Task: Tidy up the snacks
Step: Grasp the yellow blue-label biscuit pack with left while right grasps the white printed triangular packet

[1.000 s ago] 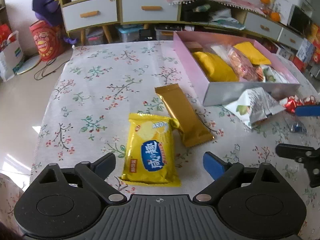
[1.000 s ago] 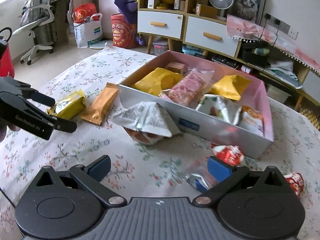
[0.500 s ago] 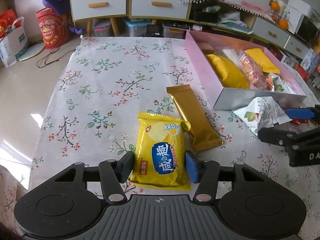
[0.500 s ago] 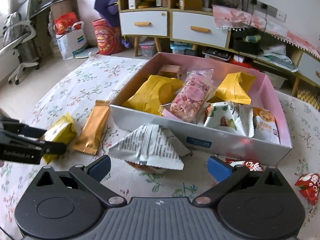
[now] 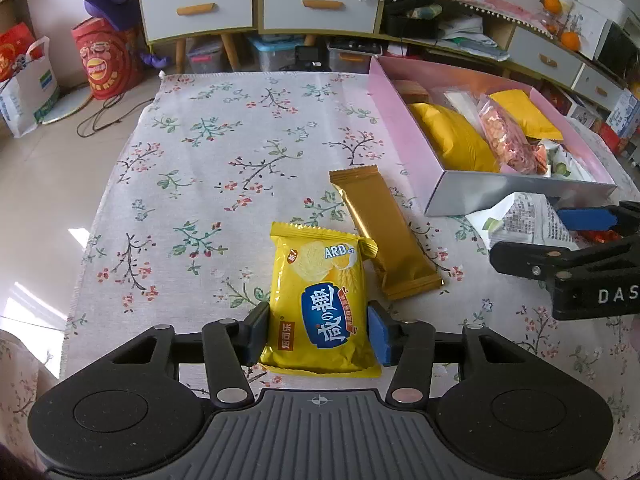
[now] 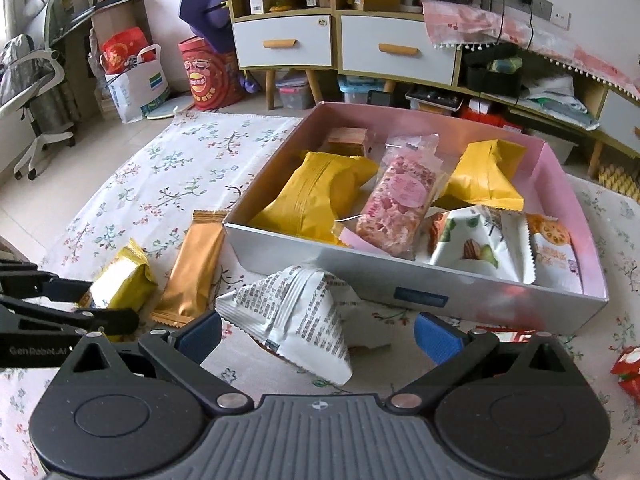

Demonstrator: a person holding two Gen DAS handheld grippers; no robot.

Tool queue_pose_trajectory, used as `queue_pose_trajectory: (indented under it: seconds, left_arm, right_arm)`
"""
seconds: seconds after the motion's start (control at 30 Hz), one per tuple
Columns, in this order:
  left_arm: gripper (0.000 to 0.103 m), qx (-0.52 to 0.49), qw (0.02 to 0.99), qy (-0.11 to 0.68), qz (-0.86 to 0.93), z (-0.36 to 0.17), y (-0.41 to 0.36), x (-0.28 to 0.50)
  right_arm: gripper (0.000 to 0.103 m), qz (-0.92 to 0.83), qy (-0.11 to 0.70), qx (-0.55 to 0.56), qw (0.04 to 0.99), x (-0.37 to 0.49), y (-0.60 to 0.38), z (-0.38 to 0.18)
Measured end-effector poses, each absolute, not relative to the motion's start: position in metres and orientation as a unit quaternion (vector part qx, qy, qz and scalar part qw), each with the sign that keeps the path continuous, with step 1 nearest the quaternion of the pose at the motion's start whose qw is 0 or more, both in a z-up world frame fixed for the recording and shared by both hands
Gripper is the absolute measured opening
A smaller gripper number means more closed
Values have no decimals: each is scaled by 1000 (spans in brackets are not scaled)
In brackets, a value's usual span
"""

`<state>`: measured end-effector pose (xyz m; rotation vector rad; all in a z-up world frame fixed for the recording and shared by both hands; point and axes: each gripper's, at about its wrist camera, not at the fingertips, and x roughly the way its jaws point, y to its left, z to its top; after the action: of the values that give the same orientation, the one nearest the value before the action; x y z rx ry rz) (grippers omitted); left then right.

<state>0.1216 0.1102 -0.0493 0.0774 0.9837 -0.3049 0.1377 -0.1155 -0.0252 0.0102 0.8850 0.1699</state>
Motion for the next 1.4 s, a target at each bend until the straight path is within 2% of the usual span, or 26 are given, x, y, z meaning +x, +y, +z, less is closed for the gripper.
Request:
queue_pose_trajectory:
  seconds: [0.13, 0.4, 0.83, 1.23, 1.4]
  left_arm:
    - [47, 37, 869, 471, -147, -49, 109, 121]
    - [47, 36, 868, 474, -146, -48, 105, 122]
    - [47, 36, 867, 472, -156, -41, 96, 118]
    - [47, 39, 867, 471, -160, -36, 92, 113]
    - [47, 46, 867, 469, -163, -34, 89, 109]
  right_arm:
    - [78, 79, 432, 19, 898, 140, -114, -26]
    - [62, 92, 440, 33, 893, 140, -114, -24]
    - [51, 92, 456, 32, 885, 141, -117, -23]
    - [49, 92, 453, 34, 886, 143, -117, -24]
    - [34, 94, 441, 41, 891, 144, -119, -21]
